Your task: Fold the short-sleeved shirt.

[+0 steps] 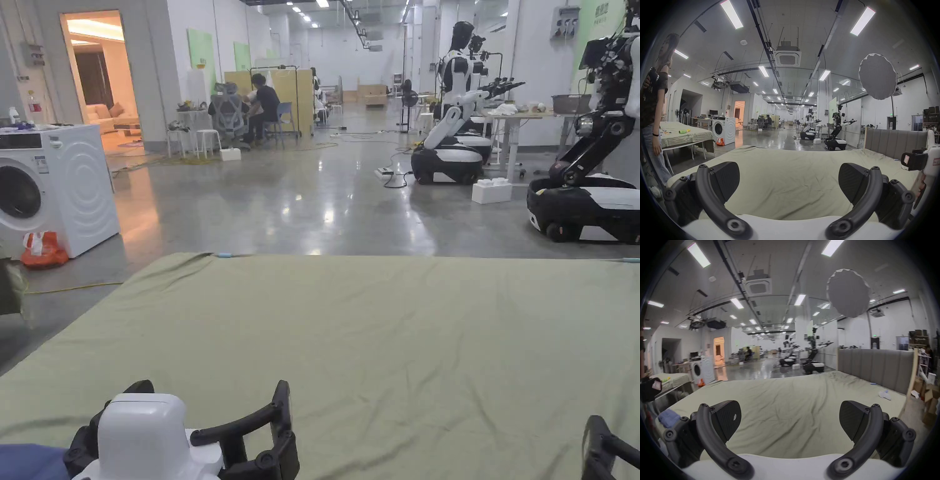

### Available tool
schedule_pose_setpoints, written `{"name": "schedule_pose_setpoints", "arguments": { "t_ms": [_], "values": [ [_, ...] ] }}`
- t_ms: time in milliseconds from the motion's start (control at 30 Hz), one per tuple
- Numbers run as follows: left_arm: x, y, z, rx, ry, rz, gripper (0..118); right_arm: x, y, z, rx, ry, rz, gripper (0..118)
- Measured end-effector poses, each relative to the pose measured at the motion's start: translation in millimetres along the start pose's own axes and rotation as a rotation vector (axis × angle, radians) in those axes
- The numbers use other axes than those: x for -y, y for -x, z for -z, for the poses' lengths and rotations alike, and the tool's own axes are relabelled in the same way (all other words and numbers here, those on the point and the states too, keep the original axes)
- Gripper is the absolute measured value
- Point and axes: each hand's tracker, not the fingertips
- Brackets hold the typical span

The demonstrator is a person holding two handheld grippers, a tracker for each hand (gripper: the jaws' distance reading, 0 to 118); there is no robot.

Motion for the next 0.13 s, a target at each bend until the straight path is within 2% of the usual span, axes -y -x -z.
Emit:
{"name": "schedule_pose_setpoints", "arguments": {
  "t_ms": [100,133],
  "values": [
    [0.4,0.5,1.5,0.008,0.008,-0.025,118,7.0,9.5,-2.0,0.102,-0.024,-0.021,118],
    [0.2,0.7,2.2,0.007,0.010,-0.029,118,9.7,10.9,-1.5,0.099,-0.020,-0.016,118]
  ]
}}
